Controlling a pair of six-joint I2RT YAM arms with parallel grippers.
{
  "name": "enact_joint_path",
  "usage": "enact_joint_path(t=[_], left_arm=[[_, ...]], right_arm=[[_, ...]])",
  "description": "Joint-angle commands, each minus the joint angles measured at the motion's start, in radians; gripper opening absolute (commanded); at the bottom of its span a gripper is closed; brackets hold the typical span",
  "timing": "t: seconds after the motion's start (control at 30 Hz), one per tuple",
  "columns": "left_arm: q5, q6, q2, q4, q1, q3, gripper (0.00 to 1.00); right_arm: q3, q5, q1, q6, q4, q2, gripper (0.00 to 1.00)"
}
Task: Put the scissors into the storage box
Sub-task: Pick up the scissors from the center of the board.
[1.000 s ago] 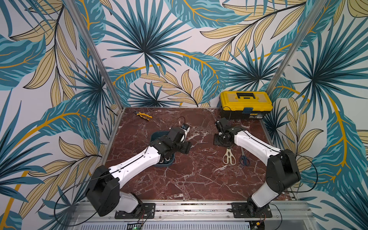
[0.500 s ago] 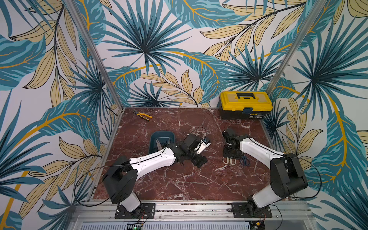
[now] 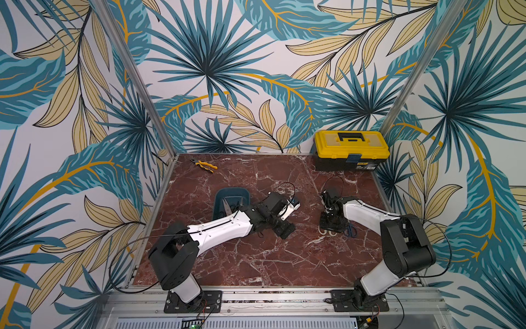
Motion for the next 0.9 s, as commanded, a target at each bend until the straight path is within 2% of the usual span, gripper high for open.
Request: enact_joint_path(t=[0.0,0.2,0.4,0.57,0.73,0.87], left_arm=[[-0.024,-0.018,-0.025,0.048,0.012,0.008,0.86],[-0.059,-0.122,-0.118,0.209,0.077,-0.08,0.86],[-0.14,-0.229,-0.24,0.306,0.169,-0.206,0.87],[-0.21,-0.377,-0.32,0.337,0.273,-0.311,0.86],[-0.356,-0.493,-0.416,0.314,0.352,-0.406,0.86],[-0.412,-0.515,-0.487,0.283,0.392,-0.445,0.86]], right_arm=[[-0.02,-0.036,-0.001,-0.026,0.006,0.009,0.39],[0.01,-0.082,-0.001,-0.057,-0.003,0.028,0.22],[0.039,-0.141,-0.001,-0.1,0.011,0.051,0.13],[0.079,-0.162,0.016,-0.11,-0.002,0.033,0.08],[0.176,-0.128,0.073,-0.11,-0.07,0.005,0.07],[0.254,-0.095,0.128,-0.1,-0.102,-0.005,0.06]])
